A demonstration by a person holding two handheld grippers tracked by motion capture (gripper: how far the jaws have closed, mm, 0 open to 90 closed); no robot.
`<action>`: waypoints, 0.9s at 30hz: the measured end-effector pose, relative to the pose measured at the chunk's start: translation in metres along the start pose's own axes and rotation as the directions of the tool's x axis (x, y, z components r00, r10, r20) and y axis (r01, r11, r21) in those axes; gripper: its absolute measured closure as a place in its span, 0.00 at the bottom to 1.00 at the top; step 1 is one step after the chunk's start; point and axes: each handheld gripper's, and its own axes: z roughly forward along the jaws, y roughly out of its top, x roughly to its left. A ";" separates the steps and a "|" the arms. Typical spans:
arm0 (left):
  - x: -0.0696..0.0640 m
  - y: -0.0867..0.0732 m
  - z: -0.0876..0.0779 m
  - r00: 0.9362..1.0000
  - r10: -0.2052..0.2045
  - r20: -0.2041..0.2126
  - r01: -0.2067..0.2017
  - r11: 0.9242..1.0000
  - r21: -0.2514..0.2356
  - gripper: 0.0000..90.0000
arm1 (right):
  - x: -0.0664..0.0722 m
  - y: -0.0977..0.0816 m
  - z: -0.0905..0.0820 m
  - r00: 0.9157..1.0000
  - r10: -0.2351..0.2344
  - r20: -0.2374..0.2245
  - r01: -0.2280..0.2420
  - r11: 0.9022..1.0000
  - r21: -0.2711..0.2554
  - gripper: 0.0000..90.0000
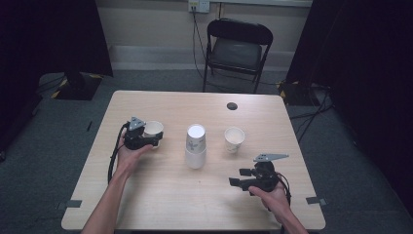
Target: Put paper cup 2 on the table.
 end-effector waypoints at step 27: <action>0.004 -0.009 -0.020 0.999 -0.007 0.041 0.006 0.999 0.044 0.20 | 0.002 0.001 0.003 1.000 -0.003 -0.003 0.003 1.000 0.002 0.34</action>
